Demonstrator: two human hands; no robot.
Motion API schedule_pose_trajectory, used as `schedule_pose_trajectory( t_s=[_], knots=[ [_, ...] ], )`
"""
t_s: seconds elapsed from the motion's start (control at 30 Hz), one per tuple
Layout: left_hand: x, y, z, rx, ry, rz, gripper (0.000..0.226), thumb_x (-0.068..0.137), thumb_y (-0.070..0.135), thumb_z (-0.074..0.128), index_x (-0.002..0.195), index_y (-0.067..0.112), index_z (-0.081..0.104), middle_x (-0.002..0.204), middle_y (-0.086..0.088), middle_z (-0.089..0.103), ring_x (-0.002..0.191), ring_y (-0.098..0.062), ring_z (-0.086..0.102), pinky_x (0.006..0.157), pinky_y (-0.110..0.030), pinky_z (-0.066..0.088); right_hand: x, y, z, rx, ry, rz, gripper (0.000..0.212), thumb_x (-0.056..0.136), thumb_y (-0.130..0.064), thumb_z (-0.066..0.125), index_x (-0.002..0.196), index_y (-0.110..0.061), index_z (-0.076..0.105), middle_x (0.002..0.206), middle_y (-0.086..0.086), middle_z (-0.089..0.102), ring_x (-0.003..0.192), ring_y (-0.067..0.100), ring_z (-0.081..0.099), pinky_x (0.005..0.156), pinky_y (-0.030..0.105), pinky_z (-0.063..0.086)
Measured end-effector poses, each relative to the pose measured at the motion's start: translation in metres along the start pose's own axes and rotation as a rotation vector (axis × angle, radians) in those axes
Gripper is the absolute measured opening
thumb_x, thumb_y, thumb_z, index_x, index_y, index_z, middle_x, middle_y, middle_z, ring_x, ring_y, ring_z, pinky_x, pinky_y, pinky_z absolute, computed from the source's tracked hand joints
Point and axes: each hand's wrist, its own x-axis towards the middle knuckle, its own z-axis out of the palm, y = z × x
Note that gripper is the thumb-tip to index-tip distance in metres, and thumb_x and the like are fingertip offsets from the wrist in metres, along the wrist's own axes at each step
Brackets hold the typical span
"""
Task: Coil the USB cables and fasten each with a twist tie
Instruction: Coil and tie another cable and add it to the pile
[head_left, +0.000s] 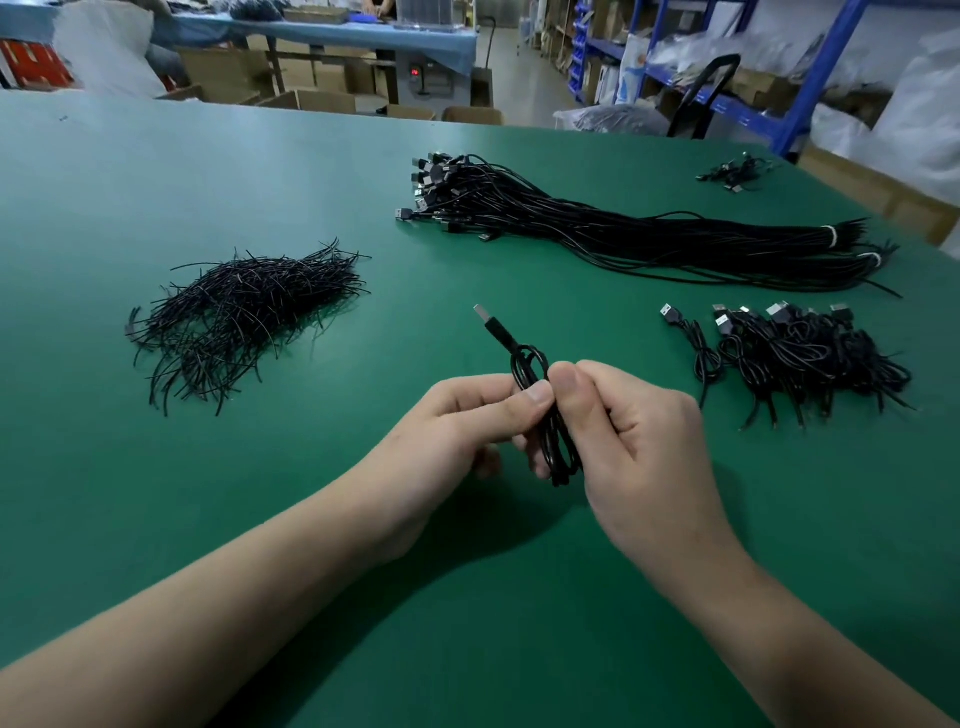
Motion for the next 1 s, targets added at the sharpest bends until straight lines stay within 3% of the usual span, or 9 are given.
schedule_pose_trajectory(
  t_s=[0.23, 0.37, 0.43, 0.5, 0.57, 0.63, 0.73, 0.9, 1.0],
  knots=[
    [-0.003, 0.008, 0.000, -0.348, -0.092, -0.277, 0.026, 0.078, 0.031, 0.055, 0.056, 0.021, 0.066, 0.057, -0.001, 0.053, 0.050, -0.013, 0.050, 0.046, -0.022, 0.029, 0.002, -0.005, -0.003, -0.201, 0.056, -0.308, 0.044, 0.103, -0.028, 0.049, 0.063, -0.008, 0.051, 0.057, -0.010, 0.029, 0.050, 0.013, 0.029, 0.048, 0.027, 0.026],
    [-0.005, 0.007, -0.002, -0.336, -0.126, -0.245, 0.026, 0.080, 0.030, 0.056, 0.072, 0.006, 0.062, 0.061, -0.003, 0.052, 0.052, -0.015, 0.049, 0.046, -0.022, 0.029, 0.003, -0.005, -0.004, -0.346, 0.138, -0.483, 0.043, 0.104, -0.026, 0.050, 0.062, -0.015, 0.045, 0.065, -0.009, 0.025, 0.056, 0.013, 0.023, 0.050, 0.028, 0.026],
    [-0.004, 0.006, -0.001, -0.227, -0.099, -0.169, 0.043, 0.084, 0.031, 0.054, 0.089, -0.011, 0.057, 0.065, -0.003, 0.053, 0.055, -0.014, 0.050, 0.048, -0.021, 0.034, 0.000, 0.000, -0.003, -0.274, 0.125, -0.408, 0.043, 0.103, -0.027, 0.052, 0.062, -0.015, 0.046, 0.060, -0.009, 0.027, 0.053, 0.012, 0.026, 0.048, 0.028, 0.026],
    [-0.004, 0.003, -0.001, -0.102, -0.015, -0.074, 0.047, 0.092, 0.035, 0.054, 0.098, -0.012, 0.056, 0.069, 0.000, 0.055, 0.059, -0.014, 0.050, 0.052, -0.021, 0.036, -0.001, 0.003, -0.001, -0.070, 0.041, -0.187, 0.048, 0.103, -0.039, 0.048, 0.064, -0.011, 0.051, 0.054, -0.006, 0.033, 0.049, 0.009, 0.029, 0.046, 0.029, 0.027],
    [-0.004, 0.002, 0.000, 0.047, 0.091, 0.032, 0.047, 0.100, 0.039, 0.055, 0.093, -0.008, 0.058, 0.070, 0.002, 0.056, 0.064, -0.016, 0.047, 0.056, -0.025, 0.036, 0.000, 0.001, 0.002, 0.091, -0.051, 0.021, 0.048, 0.100, -0.055, 0.041, 0.068, -0.023, 0.059, 0.055, -0.001, 0.039, 0.051, 0.007, 0.032, 0.048, 0.030, 0.029],
    [-0.003, 0.000, 0.000, 0.163, 0.189, 0.110, 0.043, 0.103, 0.035, 0.054, 0.079, 0.000, 0.058, 0.066, 0.006, 0.055, 0.060, -0.010, 0.045, 0.058, -0.022, 0.036, 0.001, -0.001, 0.003, 0.176, -0.126, 0.130, 0.043, 0.096, -0.062, 0.042, 0.074, -0.031, 0.060, 0.059, -0.010, 0.050, 0.054, 0.003, 0.039, 0.050, 0.022, 0.031],
    [-0.001, -0.004, -0.003, 0.217, 0.285, 0.108, 0.042, 0.099, 0.040, 0.060, 0.065, 0.016, 0.058, 0.059, 0.008, 0.056, 0.048, -0.002, 0.042, 0.050, -0.013, 0.034, 0.002, 0.000, 0.002, 0.254, -0.223, 0.194, 0.028, 0.096, -0.049, 0.059, 0.086, -0.023, 0.064, 0.079, -0.010, 0.074, 0.060, 0.003, 0.058, 0.055, 0.014, 0.042],
    [0.001, -0.009, -0.005, 0.213, 0.300, 0.024, 0.046, 0.099, 0.051, 0.050, 0.073, 0.023, 0.075, 0.071, 0.003, 0.072, 0.055, -0.006, 0.055, 0.050, -0.018, 0.040, 0.010, 0.003, -0.005, 0.169, -0.193, 0.316, 0.016, 0.090, -0.028, 0.073, 0.081, -0.018, 0.064, 0.071, -0.006, 0.073, 0.055, 0.008, 0.063, 0.050, 0.017, 0.046],
    [0.002, -0.012, -0.009, 0.116, 0.298, 0.006, 0.039, 0.105, 0.042, 0.046, 0.094, 0.020, 0.077, 0.084, -0.001, 0.077, 0.071, -0.007, 0.065, 0.052, -0.022, 0.046, 0.028, 0.016, -0.026, -0.271, -0.045, 0.334, 0.023, 0.084, -0.040, 0.077, 0.076, -0.023, 0.063, 0.066, -0.006, 0.070, 0.061, 0.016, 0.068, 0.056, 0.033, 0.054]
  ],
)
